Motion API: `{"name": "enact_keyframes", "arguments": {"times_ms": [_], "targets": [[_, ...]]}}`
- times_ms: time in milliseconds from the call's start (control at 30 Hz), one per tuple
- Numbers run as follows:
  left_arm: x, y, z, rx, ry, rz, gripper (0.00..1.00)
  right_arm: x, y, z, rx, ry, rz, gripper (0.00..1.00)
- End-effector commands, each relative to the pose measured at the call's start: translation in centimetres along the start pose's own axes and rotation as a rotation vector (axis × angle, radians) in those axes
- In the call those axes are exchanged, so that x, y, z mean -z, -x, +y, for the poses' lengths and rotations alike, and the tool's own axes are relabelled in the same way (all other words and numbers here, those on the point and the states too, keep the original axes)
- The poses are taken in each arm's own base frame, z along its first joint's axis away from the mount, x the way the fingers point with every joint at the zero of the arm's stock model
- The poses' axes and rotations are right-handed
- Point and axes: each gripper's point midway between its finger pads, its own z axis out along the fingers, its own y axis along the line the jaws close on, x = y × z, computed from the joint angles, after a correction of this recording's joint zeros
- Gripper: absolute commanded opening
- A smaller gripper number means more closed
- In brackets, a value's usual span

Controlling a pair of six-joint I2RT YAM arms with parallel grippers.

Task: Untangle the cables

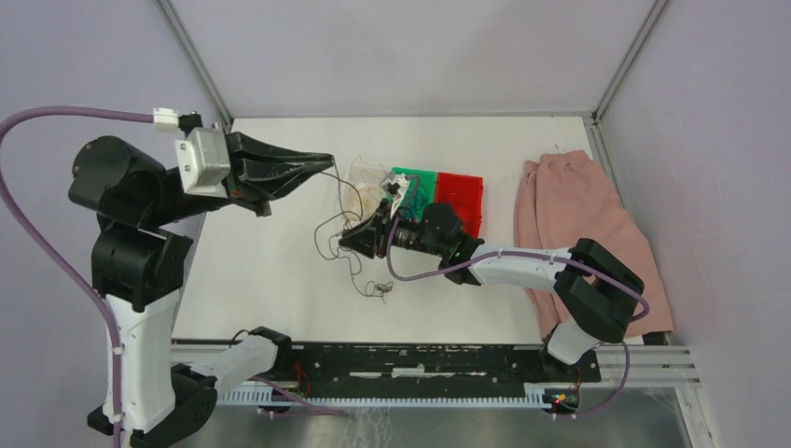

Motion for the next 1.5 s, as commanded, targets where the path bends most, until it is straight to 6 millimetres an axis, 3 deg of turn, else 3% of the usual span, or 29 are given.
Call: {"name": "enact_keyframes", "arguments": {"times_ms": [0,300,500,700,800,900,1033,1133,1300,1467], "targets": [[0.4,6.0,0.6,-0.136,0.047,-0.140,0.03,-0.1,-0.2,0.3,-0.047,0.032,-0.013,0.33],[0.6,8.9,1.6,-0.212,0.098,-0.201,0.03,0.3,-0.3,0.8,-0.050,0.050,-0.005,0.37],[0.6,8.7,1.8,-0.220,0.106,-0.197,0.03,0.4,1.2,2.6,-0.028,0.111,-0.028,0.49],[0.6,8.8,2.2,-0.253,0.123,-0.194,0.03,1.2,1.0,4.8,-0.022,0.196,0.009,0.48],[0.6,8.7,2.4,-0.275,0.131,-0.189,0.03,2.1,0.5,4.8,-0.018,0.179,0.022,0.49],[0.6,8.5,2.5,-0.285,0.131,-0.182,0.03,3.4,-0.1,3.8,0.007,0.098,0.041,0.56],[0.5,8.2,2.4,-0.281,0.123,-0.178,0.03,5.3,0.7,2.0,0.078,-0.065,0.047,0.82],[0.5,8.2,2.4,-0.278,0.119,-0.177,0.03,6.8,1.7,1.1,0.154,-0.148,0.032,0.87],[0.3,7.9,2.5,-0.273,0.114,-0.175,0.03,7.7,3.4,2.9,0.249,-0.091,0.005,0.90],[0.2,7.8,2.6,-0.272,0.111,-0.176,0.03,6.9,3.7,5.0,0.279,0.018,0.038,0.91]]}}
